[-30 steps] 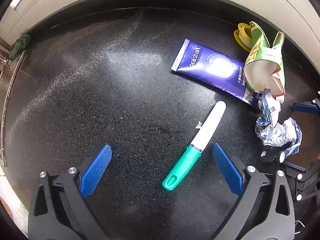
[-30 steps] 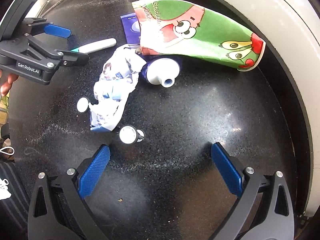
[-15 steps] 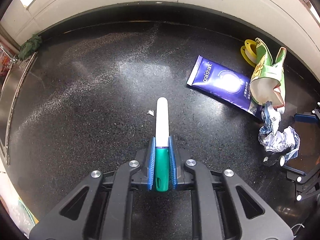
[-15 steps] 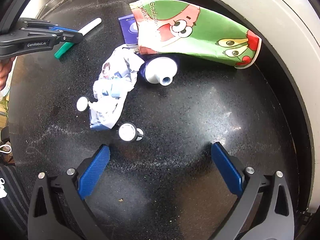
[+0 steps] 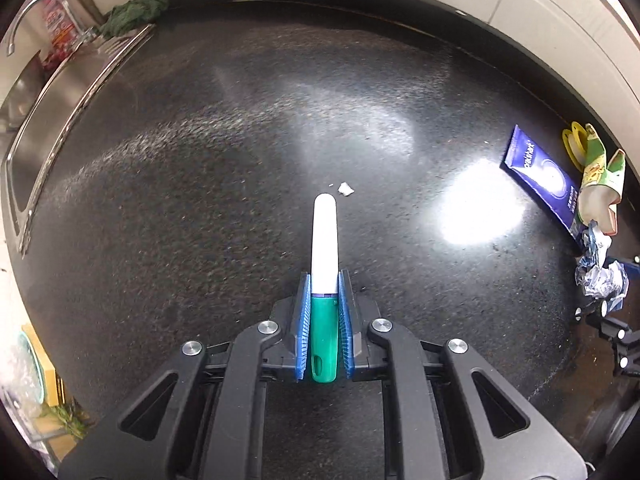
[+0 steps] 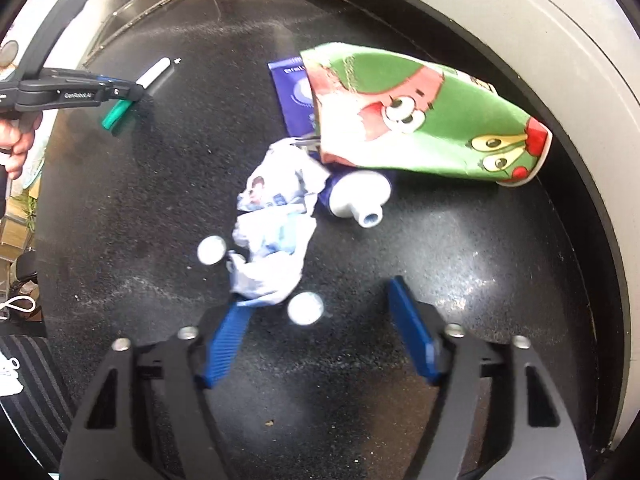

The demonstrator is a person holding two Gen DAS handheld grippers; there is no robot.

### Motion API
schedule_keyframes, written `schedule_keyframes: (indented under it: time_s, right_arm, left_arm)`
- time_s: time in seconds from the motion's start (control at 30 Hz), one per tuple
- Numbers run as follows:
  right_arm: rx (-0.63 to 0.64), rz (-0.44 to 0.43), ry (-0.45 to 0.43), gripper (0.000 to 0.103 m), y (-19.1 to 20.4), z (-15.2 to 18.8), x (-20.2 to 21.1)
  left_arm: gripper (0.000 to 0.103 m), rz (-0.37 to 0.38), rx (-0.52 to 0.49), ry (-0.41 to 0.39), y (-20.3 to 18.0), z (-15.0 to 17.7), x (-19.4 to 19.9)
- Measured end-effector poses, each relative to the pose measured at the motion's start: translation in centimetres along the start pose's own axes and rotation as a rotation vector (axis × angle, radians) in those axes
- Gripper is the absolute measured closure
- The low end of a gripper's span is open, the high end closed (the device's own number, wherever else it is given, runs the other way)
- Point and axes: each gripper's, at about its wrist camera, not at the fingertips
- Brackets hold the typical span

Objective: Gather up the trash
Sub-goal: 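Grasp the small white toy car with the right tool, then carry the marker and toy car over the trash bin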

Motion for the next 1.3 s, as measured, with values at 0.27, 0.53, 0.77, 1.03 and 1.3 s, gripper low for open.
schedule_keyframes:
  time_s: [0.27,0.53,0.77,1.03,1.3]
  right_arm:
    - [-0.071,-0.109,-0.006,0.066,0.2,1.0,1.6]
    - [-0.118,0.005,-0.061,0.066,0.4,1.5,5.7]
    - [-0.11,0.013,-0.085,0.066,3.6,-0.3,6.4]
    - [0.012,-0.123,-0.115,0.066,12.3,-5.8,5.4]
    - [0.129,-0.258,-0.076,0.066,24.1,-12.9,1.2]
  left_arm:
    - [0.09,0.023,0.139,0.038,3.1,1.9,0.9]
    - [0.09,0.053,0.205,0.046,4.2,4.4,2.5]
    - [0.09,0.041,0.245,-0.004,5.2,6.3,6.3]
    - [0.09,-0.051,0.37,-0.054,11.8,9.9,10.9]
    - [0.09,-0.17,0.543,-0.042,19.0,17.5,14.8]
Point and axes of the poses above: each gripper's, at about its wrist camera, not at the fingertips, and x roughly against the way its jaws point, y to its left, z to its underside, and after that the axes turned 14 degrees about -y, right-handed
